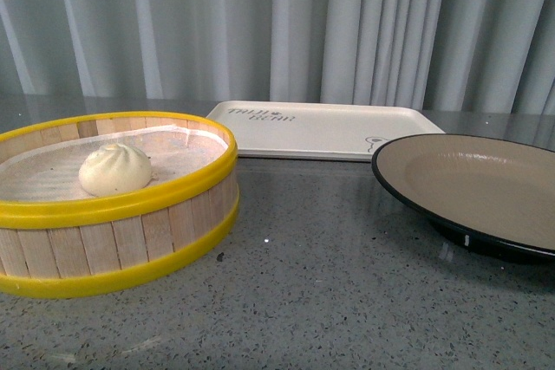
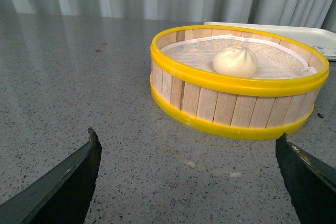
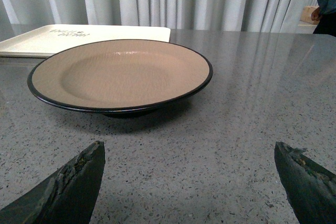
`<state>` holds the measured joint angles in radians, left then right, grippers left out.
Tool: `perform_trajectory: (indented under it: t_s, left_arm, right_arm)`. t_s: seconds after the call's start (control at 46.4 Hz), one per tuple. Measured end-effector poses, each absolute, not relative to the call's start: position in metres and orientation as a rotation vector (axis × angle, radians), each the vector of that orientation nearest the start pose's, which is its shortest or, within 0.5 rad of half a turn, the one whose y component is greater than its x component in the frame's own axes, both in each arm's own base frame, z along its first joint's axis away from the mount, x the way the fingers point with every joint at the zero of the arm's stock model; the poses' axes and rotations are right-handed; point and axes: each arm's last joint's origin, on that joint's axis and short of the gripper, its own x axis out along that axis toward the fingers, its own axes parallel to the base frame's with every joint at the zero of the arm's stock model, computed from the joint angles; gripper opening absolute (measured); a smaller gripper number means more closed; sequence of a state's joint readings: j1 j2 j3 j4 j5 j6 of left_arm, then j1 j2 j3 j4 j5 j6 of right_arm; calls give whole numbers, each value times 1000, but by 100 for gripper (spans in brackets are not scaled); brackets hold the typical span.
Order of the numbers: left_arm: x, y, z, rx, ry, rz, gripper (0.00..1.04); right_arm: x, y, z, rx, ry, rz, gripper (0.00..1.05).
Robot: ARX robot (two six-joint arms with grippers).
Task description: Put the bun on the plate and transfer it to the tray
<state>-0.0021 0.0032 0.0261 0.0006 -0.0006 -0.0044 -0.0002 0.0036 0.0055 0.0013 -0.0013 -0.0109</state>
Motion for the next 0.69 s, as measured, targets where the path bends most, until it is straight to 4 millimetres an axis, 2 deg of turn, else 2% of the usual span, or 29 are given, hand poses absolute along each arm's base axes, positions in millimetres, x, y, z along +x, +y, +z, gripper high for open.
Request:
perform_trajectory:
  t_s: [0.69]
  left_arm:
    - [96, 0, 172, -4, -23, -2, 98]
  right_arm:
    - [98, 0, 165, -10, -4, 1, 96]
